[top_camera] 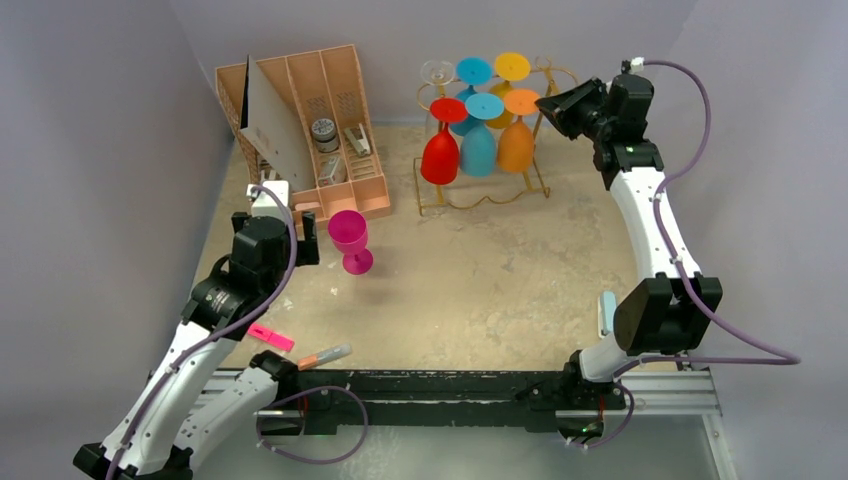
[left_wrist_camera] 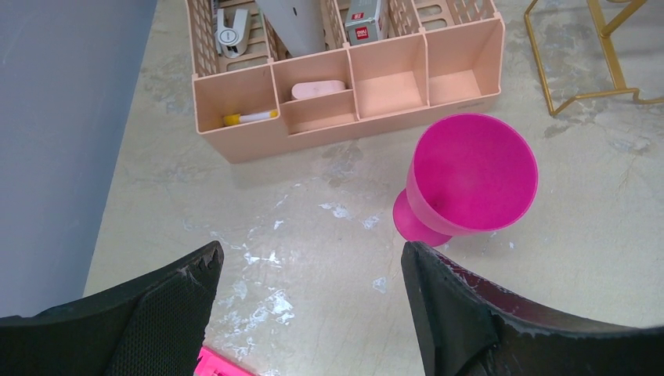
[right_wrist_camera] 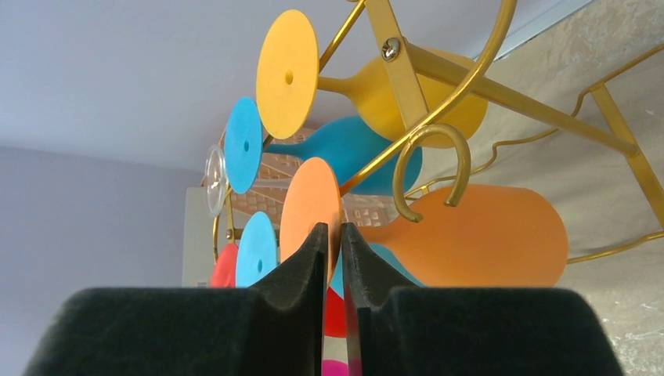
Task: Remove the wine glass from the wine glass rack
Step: Pick up the wine glass from the wine rack, then place the wine glass at the center of the board.
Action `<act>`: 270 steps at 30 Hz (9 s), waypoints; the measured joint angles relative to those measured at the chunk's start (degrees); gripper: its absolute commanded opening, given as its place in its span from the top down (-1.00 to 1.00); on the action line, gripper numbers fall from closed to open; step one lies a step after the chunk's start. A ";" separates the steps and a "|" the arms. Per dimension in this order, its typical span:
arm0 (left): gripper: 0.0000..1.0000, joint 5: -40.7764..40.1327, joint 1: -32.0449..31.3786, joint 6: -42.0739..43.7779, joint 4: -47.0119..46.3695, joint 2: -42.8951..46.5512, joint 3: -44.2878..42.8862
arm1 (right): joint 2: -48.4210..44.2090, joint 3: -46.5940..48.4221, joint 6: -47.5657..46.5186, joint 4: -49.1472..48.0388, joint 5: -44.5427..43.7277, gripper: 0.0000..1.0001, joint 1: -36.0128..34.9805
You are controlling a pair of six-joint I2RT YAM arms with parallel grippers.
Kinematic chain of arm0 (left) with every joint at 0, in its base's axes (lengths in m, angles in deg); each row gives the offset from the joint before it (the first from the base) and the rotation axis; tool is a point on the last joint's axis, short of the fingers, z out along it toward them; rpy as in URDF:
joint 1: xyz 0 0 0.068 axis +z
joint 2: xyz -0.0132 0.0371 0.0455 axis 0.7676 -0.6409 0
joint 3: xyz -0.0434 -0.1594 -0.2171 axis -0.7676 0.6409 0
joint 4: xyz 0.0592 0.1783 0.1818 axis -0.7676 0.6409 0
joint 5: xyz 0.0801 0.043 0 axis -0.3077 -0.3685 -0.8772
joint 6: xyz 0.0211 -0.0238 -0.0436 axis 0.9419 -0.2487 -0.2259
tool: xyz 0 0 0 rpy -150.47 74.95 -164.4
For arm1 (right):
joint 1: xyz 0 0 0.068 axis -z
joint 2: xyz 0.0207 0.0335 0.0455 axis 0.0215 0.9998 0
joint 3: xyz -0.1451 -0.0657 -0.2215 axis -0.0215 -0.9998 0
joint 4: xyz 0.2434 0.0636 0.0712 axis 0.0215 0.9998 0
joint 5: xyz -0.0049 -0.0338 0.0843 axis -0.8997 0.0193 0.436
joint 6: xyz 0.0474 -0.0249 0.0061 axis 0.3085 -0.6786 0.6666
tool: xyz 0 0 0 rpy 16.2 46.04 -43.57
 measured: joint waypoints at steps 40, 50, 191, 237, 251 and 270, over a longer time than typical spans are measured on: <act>-0.64 1.01 0.00 0.09 0.44 -3.58 0.00 | 1.70 0.07 3.15 -1.51 1.25 0.88 -0.07; -0.64 1.05 0.00 0.09 0.48 -3.87 0.00 | 1.70 1.66 3.58 0.20 -0.66 1.00 -1.18; 1.00 62.23 -16.57 -12.92 -30.71 -13.16 -0.55 | -34.18 -44.89 -26.53 -16.11 41.18 0.15 -29.27; -0.71 42.01 -16.50 -4.96 -3.63 -11.89 -13.68 | -33.59 -65.02 -56.94 -34.75 44.52 1.00 -37.40; -0.72 50.01 -13.84 -4.57 -2.19 -18.71 -15.85 | -42.82 -65.40 -83.36 -16.06 52.17 1.00 -37.46; -0.50 84.48 -7.50 -8.26 -12.13 -23.47 -14.62 | -48.00 -65.16 -95.27 -4.52 59.82 1.00 -37.46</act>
